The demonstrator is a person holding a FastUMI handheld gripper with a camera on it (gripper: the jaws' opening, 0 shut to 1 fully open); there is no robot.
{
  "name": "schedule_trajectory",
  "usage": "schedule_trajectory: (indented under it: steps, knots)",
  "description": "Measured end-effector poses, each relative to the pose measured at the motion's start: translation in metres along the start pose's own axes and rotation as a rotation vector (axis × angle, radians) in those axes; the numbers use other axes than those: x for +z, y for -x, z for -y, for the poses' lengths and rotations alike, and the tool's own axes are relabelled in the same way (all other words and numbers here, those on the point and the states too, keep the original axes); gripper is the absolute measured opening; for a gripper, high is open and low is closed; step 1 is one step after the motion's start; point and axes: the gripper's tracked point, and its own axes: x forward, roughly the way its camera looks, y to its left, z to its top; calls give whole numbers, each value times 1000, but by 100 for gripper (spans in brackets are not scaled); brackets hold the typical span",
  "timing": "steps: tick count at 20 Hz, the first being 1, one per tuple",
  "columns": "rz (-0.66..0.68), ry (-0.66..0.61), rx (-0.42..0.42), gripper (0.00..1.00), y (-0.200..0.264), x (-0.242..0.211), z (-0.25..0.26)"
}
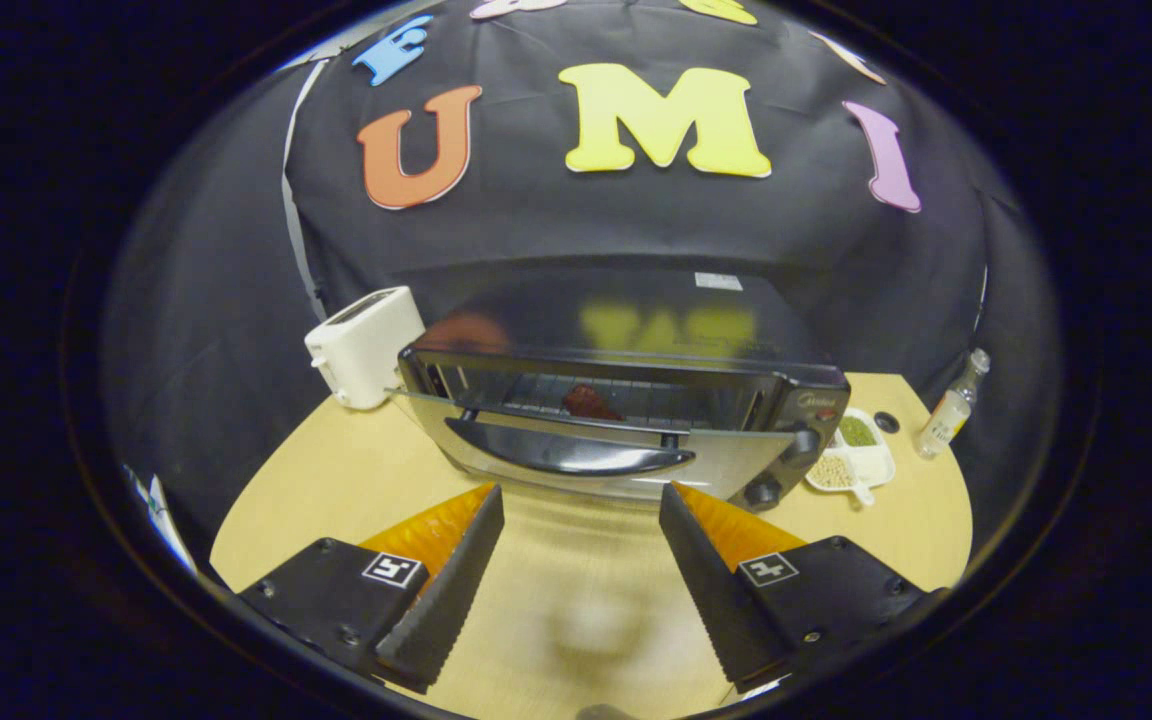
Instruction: Open the toaster oven, put the food inside, and close the toaster oven door.
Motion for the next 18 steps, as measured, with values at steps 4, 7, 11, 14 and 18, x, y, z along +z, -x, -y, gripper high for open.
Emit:
schedule_trajectory:
  steps: [4,7,11,14,18]
  knots:
    - [2,-23,2,100,10,-4,5]
    - [14,-32,-23,100,22,-7,20]
    - [32,-30,-61,100,43,-15,41]
    - [39,-32,-98,100,64,-25,57]
    - [53,-46,-156,100,104,-37,84]
